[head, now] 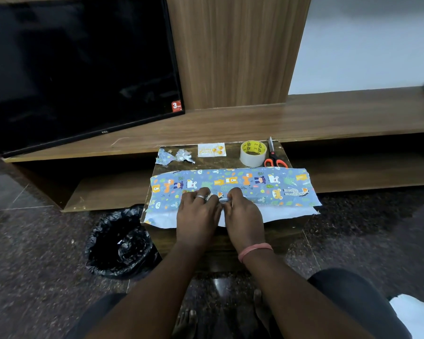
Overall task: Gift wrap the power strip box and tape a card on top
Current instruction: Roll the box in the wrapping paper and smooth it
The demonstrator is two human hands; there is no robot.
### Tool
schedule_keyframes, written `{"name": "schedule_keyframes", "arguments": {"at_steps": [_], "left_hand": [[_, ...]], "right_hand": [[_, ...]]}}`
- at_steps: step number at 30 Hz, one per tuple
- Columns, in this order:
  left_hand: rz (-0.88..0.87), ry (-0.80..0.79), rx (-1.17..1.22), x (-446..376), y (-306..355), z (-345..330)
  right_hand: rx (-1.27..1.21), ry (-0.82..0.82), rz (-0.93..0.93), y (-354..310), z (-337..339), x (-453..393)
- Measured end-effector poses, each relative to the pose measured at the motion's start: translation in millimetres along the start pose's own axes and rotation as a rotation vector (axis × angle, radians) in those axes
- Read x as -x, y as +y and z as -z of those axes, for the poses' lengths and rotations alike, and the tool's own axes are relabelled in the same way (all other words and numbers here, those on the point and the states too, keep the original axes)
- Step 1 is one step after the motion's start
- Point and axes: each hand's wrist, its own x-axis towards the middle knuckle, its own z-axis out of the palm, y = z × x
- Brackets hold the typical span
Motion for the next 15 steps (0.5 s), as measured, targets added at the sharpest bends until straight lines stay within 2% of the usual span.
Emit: {"name": "schedule_keyframes", "arguments": {"at_steps": [8, 15], "left_hand": [[0.027, -0.019, -0.021, -1.2, 0.9, -7.7], [0.024, 0.013, -0.016, -0.4, 4.1, -6.9]], "right_hand": [[0.147, 0.006, 0.035, -3.2, 2.4, -2.6], [0.326, -0.096, 0.054, -8.4, 11.1, -10.8]]}}
